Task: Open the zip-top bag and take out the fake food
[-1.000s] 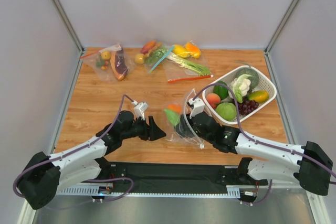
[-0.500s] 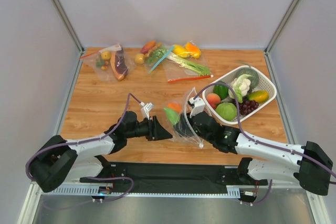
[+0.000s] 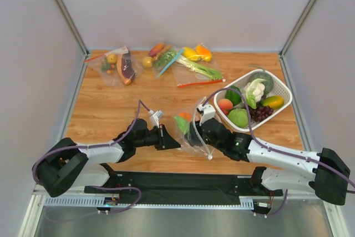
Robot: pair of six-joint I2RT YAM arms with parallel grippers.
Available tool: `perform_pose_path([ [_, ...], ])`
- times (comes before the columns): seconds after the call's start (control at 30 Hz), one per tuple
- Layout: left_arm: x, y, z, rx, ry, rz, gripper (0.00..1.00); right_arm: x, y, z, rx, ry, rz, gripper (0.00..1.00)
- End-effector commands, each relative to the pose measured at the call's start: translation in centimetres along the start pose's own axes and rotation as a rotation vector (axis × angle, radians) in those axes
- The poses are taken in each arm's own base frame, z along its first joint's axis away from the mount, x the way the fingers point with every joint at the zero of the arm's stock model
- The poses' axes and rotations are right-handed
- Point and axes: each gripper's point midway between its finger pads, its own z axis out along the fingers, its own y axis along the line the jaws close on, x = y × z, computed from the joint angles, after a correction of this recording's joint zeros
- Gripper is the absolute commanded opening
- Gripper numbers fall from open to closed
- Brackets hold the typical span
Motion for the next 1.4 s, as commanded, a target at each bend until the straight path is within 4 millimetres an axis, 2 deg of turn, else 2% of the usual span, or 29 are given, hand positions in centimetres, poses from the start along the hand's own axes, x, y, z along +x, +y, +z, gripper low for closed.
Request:
perform_pose_path([
  [0.0,-0.6,2.2,-0.6,-0.117,-0.056,0.055,0.0,-3.5,0.3,-1.5,0.021,-0.096,-0.004,0.01],
  [0.17,-1.7,3.4,-1.8,-0.242,-0.096,0.11,0.0,-3.9,0.1,-3.0,0.01,-0.109,-0.001,0.01],
  [0.3,-3.0,3.6,-2.7,-0.286,-0.142,0.143,0.0,-4.0,-0.1,-3.8,0.004,-0.114,0.006,0.01],
  [0.53,-3.2,4.9,-3.6,-0.34,-0.157,0.14,0.0,-4.5,-0.3,-5.6,-0.003,-0.12,-0.001,0.0],
  [0.7,-3.7,4.9,-4.1,-0.357,-0.172,0.155,0.0,-4.9,-1.1,-7.0,0.03,-0.116,-0.018,0.0],
  [1.0,-4.9,4.8,-4.8,-0.351,-0.19,0.155,0.0,-3.5,-3.6,-9.2,0.098,-0.095,0.005,0.0],
  [1.1,-5.1,4.8,-5.0,-0.354,-0.184,0.163,0.0,-3.3,-5.1,-10.5,0.147,-0.105,0.007,0.0],
  [1.2,-5.1,4.6,-5.0,-0.348,-0.178,0.162,0.0,-4.3,-6.5,-11.8,0.197,-0.163,0.009,0.0],
  [1.37,-4.9,4.3,-5.3,-0.339,-0.173,0.164,0.0,-6.1,-9.1,-12.6,0.31,-0.21,-0.026,0.0],
])
